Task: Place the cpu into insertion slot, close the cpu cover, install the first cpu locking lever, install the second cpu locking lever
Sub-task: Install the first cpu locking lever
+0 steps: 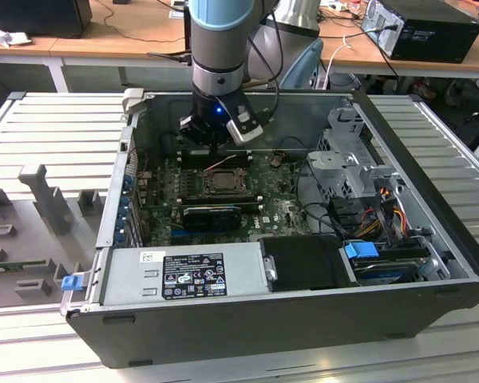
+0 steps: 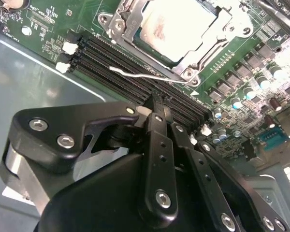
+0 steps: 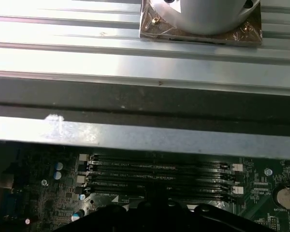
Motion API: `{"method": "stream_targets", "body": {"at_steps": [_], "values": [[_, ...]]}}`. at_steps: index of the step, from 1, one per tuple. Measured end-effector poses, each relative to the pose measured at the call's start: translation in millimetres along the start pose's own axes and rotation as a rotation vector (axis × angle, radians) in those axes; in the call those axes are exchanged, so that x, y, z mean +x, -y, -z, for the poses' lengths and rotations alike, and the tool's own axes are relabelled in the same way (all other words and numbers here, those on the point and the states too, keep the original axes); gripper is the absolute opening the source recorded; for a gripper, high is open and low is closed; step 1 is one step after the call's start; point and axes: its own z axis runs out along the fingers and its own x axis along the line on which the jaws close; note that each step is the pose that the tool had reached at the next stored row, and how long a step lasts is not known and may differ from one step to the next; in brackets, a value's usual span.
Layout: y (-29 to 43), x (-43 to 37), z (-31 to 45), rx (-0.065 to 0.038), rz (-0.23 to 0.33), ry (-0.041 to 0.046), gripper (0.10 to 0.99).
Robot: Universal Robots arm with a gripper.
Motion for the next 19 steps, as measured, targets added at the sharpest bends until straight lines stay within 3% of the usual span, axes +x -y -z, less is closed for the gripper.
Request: {"method": "stream_targets", "body": {"at_steps": [4, 9, 19], "values": [[-0.6, -0.7, 3.4, 0.0, 0.0, 0.0002, 0.106], [0.6, -12.9, 1.9, 0.0, 0.0, -0.0014, 0.106], [1.6, -14.2, 2.1, 0.0, 0.0, -0.0012, 0.106]]}}
